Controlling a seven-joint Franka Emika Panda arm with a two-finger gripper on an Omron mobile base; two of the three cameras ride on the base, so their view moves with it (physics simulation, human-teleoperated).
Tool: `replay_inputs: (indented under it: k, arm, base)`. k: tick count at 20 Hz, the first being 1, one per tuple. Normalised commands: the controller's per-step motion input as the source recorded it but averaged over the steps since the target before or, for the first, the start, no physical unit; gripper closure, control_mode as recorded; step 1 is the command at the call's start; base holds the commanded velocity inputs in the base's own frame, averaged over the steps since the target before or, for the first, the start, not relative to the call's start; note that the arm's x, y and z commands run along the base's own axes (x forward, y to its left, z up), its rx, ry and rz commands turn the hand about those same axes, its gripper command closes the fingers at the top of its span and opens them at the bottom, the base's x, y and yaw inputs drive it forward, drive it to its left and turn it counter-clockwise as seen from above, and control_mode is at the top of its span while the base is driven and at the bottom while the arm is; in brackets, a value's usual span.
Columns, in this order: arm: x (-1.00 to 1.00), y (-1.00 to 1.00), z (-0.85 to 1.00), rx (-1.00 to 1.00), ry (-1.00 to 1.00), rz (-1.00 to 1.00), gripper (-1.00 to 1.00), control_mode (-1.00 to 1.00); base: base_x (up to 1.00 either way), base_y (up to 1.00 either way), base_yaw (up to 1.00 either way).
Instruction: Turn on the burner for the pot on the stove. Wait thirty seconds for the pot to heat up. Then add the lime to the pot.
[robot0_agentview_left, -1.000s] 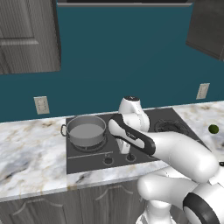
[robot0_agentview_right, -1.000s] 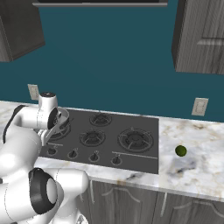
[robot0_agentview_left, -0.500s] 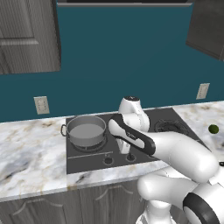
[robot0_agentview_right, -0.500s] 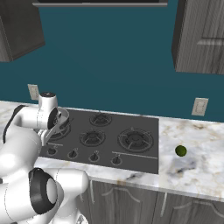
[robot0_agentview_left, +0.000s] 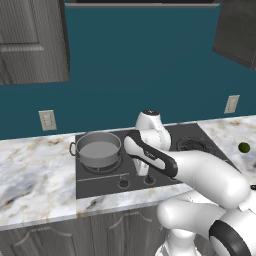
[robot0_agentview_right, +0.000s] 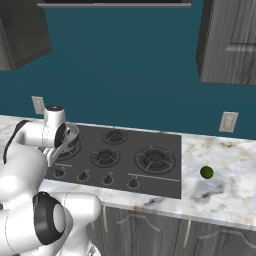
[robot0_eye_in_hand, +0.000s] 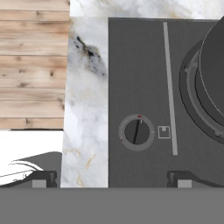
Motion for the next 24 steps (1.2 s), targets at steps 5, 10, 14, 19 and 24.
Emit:
replay_inputs:
  k: [5,10,14,19,24]
  arm:
    - [0.0,0.0,0.0,0.0,0.0,0.0,-1.0,-1.0]
    - [0.0,0.0,0.0,0.0,0.0,0.0,-1.0,-1.0]
    - [0.0,0.0,0.0,0.0,0.0,0.0,-1.0,-1.0]
    - [0.0,0.0,0.0,0.0,0.0,0.0,-1.0,-1.0]
    - [0.0,0.0,0.0,0.0,0.0,0.0,-1.0,-1.0]
  base:
    - [0.0,0.0,0.0]
    - [0.0,0.0,0.0]
    - [0.0,0.0,0.0]
    - [0.0,0.0,0.0]
    - [0.0,0.0,0.0]
